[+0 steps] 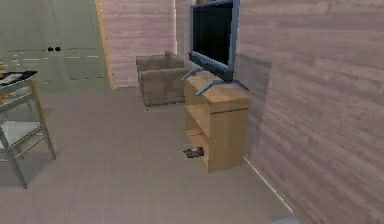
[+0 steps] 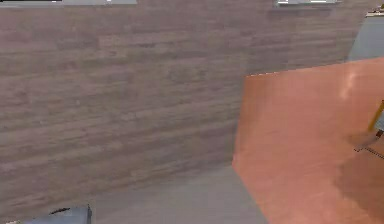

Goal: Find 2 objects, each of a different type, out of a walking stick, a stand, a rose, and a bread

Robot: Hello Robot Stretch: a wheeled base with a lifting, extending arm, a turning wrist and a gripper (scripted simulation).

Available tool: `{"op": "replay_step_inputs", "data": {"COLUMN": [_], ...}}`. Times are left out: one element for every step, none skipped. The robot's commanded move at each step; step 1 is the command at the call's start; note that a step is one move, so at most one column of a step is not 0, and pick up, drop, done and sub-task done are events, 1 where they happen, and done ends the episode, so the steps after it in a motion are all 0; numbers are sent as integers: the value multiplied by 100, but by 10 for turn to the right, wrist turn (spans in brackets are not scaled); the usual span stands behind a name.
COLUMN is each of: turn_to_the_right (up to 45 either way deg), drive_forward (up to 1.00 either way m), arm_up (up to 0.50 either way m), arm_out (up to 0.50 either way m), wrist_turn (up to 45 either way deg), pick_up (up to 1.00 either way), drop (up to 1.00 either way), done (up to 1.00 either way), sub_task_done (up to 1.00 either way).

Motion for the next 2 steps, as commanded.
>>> {"op": "replay_step_inputs", "data": {"turn_to_the_right": [0,0], "drive_forward": [75,0], "arm_up": [0,0], "arm_out": [0,0], "wrist_turn": [0,0], "pick_up": [0,0], "drop": [0,0], "done": [0,100], "sub_task_done": [0,0]}}
